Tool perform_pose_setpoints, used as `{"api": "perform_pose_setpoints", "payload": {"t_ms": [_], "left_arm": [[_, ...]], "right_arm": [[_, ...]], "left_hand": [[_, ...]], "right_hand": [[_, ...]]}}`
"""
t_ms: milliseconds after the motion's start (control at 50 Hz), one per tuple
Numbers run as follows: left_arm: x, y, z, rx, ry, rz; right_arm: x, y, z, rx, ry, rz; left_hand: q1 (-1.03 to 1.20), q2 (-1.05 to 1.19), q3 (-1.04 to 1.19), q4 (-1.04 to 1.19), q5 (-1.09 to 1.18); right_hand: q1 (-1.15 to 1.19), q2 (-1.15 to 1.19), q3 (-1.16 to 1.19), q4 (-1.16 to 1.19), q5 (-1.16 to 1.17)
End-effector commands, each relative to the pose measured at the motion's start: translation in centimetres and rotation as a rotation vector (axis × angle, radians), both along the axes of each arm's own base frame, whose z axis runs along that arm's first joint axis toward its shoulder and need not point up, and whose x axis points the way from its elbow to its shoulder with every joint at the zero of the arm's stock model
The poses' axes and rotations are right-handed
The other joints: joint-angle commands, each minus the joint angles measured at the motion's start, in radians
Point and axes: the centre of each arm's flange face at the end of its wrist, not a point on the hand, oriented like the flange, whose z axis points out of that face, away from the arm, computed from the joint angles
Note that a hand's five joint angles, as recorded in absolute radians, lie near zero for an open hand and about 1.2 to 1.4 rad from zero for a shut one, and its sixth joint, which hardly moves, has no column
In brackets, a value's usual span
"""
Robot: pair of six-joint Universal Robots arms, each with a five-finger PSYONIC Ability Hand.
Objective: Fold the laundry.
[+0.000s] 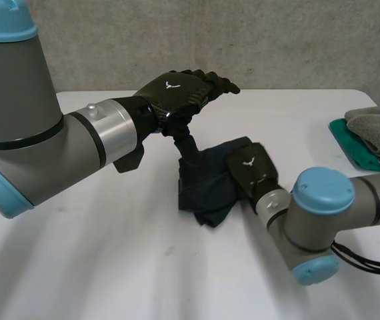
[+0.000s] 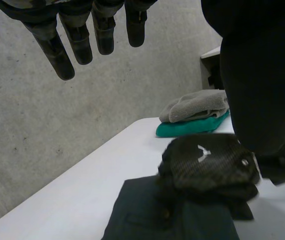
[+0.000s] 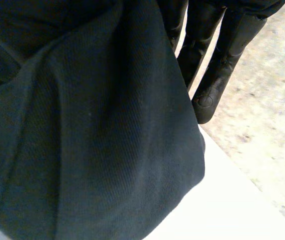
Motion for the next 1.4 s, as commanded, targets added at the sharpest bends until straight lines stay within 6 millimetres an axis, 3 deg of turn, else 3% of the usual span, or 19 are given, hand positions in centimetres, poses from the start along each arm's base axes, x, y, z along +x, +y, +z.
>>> {"api": "perform_pose_setpoints", "payload": {"t_ms": [20, 140, 240, 320, 380, 480, 560, 660, 820, 880, 980, 1060, 1180, 1220, 1240, 1300, 1400], "left_arm": [[0.0, 0.0, -0.1, 0.008, 0.002, 0.002], [0.0, 0.2, -0.1, 0.01, 0.002, -0.001], [-0.1, 0.3, -0.3, 0.015, -0.001, -0.004], [-0.1, 0.4, -0.3, 0.013, 0.0, -0.006], [-0.1, 0.4, -0.3, 0.013, 0.0, -0.006], [-0.1, 0.4, -0.2, 0.01, 0.002, -0.006], [-0.1, 0.4, -0.2, 0.009, 0.002, -0.006], [-0.2, 0.5, -0.1, 0.007, 0.003, -0.007], [-0.3, 0.5, -0.2, 0.033, 0.024, -0.006], [-0.4, 0.3, -0.2, 0.031, 0.032, -0.004], [-0.6, 0.4, -0.5, 0.038, 0.032, -0.007], [-0.7, 0.6, -0.8, 0.051, 0.03, -0.013], [-0.7, 0.6, -0.7, 0.047, 0.031, -0.013], [-0.7, 0.7, -0.6, 0.046, 0.034, -0.013], [-0.6, 0.7, -0.6, 0.046, 0.034, -0.013], [-0.7, 0.9, -0.5, 0.048, 0.036, -0.017], [-0.6, 1.1, -0.9, 0.059, 0.029, -0.017]], "right_arm": [[-5.5, -5.0, 2.3, -0.019, -0.009, -0.09], [-10.0, -8.8, 4.0, -0.056, 0.035, 0.003], [-11.2, -11.5, 6.5, -0.171, 0.048, 0.065], [-13.1, -15.2, 10.3, -0.281, -0.007, 0.02], [-14.0, -17.0, 12.7, -0.327, -0.07, 0.005], [-17.2, -20.2, 17.5, -0.411, -0.209, -0.03], [-20.1, -22.1, 19.5, -0.455, -0.25, -0.054], [-23.0, -23.6, 19.2, -0.453, -0.261, -0.063], [-29.0, -25.0, 13.4, -0.3, -0.226, -0.02], [-31.9, -25.3, 10.2, -0.233, -0.227, -0.042], [-35.8, -24.7, 4.8, -0.117, -0.243, -0.094], [-37.5, -23.8, 2.7, -0.069, -0.241, -0.111], [-38.2, -22.7, 2.8, -0.036, -0.232, -0.115], [-38.3, -22.2, 3.5, -0.027, -0.221, -0.12], [-38.5, -21.8, 4.1, -0.021, -0.207, -0.134], [-39.6, -21.3, 5.8, -0.037, -0.162, -0.173], [-42.8, -20.7, 10.7, -0.105, -0.066, -0.329]], "left_hand": [[0.009, -0.029, -0.019, -0.031, -0.048], [0.009, -0.029, -0.019, -0.031, -0.048], [0.009, -0.029, -0.019, -0.031, -0.048], [0.009, -0.029, -0.019, -0.031, -0.048], [0.009, -0.029, -0.019, -0.031, -0.048], [0.009, -0.029, -0.019, -0.031, -0.048], [0.009, -0.029, -0.019, -0.031, -0.048], [0.009, -0.029, -0.019, -0.031, -0.048], [0.009, -0.029, -0.019, -0.031, -0.048], [0.009, -0.029, -0.019, -0.031, -0.048], [0.009, -0.029, -0.019, -0.031, -0.048], [0.009, -0.029, -0.019, -0.031, -0.048], [0.009, -0.029, -0.019, -0.031, -0.048], [0.009, -0.029, -0.019, -0.031, -0.048], [0.009, -0.029, -0.019, -0.031, -0.048], [0.009, -0.029, -0.019, -0.031, -0.048], [0.009, -0.029, -0.019, -0.031, -0.048]], "right_hand": [[0.509, 0.229, 0.247, 0.21, 0.323], [0.509, 0.229, 0.247, 0.21, 0.323], [0.509, 0.229, 0.247, 0.21, 0.323], [0.509, 0.229, 0.247, 0.21, 0.323], [0.509, 0.229, 0.247, 0.21, 0.323], [0.509, 0.229, 0.247, 0.21, 0.323], [0.509, 0.229, 0.247, 0.21, 0.323], [0.509, 0.229, 0.247, 0.21, 0.323], [0.509, 0.229, 0.247, 0.21, 0.323], [0.509, 0.229, 0.247, 0.21, 0.323], [0.509, 0.229, 0.247, 0.21, 0.323], [0.509, 0.229, 0.247, 0.21, 0.323], [0.509, 0.229, 0.247, 0.21, 0.323], [-0.49, -0.77, -0.752, -0.788, -0.676], [-0.713, -0.993, -0.975, -1.011, -0.899], [-0.713, -0.993, -0.975, -1.011, -0.899], [-0.713, -0.993, -0.975, -1.011, -0.899]]}}
